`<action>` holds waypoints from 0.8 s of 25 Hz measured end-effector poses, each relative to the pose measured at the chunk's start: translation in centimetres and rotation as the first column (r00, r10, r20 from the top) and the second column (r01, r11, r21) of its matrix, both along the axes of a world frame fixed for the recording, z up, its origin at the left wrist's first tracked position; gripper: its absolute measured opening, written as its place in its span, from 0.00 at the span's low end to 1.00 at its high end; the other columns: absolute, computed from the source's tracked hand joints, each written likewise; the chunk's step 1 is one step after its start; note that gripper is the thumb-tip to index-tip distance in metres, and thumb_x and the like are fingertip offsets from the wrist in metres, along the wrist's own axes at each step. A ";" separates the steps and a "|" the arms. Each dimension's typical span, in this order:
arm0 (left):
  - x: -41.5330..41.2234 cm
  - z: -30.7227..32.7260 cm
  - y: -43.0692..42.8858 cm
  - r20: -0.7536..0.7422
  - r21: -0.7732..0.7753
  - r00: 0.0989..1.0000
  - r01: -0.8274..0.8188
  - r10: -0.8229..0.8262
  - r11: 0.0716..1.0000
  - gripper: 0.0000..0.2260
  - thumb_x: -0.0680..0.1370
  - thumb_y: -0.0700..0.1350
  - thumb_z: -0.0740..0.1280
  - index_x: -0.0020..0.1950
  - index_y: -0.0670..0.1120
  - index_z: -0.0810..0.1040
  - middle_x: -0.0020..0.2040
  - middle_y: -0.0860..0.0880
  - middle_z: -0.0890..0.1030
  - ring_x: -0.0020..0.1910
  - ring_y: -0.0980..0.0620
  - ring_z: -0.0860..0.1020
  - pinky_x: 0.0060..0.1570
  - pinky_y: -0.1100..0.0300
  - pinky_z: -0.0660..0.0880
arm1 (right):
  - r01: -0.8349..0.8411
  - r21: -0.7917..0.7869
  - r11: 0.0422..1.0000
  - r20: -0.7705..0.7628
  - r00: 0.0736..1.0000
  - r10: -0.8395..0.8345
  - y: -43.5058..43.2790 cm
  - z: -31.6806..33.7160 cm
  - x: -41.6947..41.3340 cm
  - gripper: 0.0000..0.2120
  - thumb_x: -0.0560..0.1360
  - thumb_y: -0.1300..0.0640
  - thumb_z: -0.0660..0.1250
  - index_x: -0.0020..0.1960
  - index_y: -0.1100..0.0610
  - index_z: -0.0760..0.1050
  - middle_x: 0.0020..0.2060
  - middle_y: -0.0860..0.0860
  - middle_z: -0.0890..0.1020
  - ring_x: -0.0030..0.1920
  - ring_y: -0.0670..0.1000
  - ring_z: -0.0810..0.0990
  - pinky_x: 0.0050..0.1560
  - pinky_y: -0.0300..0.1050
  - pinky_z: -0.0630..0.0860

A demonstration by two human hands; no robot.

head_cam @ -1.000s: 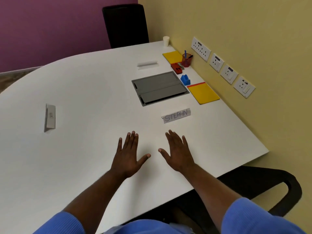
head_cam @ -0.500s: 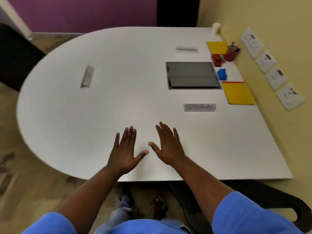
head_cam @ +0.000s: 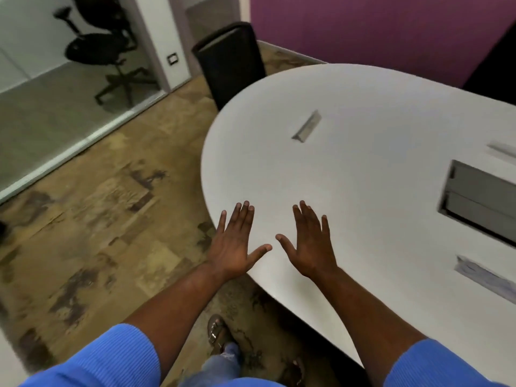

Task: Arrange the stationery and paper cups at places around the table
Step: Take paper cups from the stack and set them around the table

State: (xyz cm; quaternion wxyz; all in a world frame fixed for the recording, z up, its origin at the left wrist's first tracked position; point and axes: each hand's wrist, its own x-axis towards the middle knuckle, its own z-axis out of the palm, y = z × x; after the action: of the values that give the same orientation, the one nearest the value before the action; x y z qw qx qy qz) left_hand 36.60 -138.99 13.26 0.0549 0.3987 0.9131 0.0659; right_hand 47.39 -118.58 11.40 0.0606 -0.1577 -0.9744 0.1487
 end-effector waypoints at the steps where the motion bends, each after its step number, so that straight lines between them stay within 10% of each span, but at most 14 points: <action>1: -1.5 -0.2 -1.7 0.014 0.008 0.999 -0.031 0.031 0.999 0.44 0.80 0.73 0.45 0.83 0.44 0.37 0.83 0.48 0.35 0.81 0.51 0.33 0.80 0.45 0.34 | -0.031 0.001 1.000 0.014 0.999 0.031 -1.3 0.0 -2.1 0.41 0.80 0.28 0.45 0.83 0.52 0.44 0.83 0.51 0.46 0.82 0.51 0.46 0.80 0.61 0.44; 20: -33.2 -1.5 -22.3 0.017 0.101 0.951 -0.310 0.310 0.945 0.45 0.79 0.76 0.43 0.83 0.46 0.37 0.84 0.47 0.40 0.82 0.51 0.35 0.81 0.44 0.37 | -0.233 0.020 0.972 0.009 0.972 0.233 -20.3 0.4 -39.3 0.40 0.79 0.27 0.45 0.82 0.52 0.52 0.82 0.52 0.53 0.82 0.52 0.52 0.80 0.62 0.49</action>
State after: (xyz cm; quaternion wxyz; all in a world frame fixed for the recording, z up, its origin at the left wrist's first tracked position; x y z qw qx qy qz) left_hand 3.41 -161.25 11.75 0.0238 0.2525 0.9598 0.1207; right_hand 8.12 -138.87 11.77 0.0414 -0.0419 -0.9878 0.1442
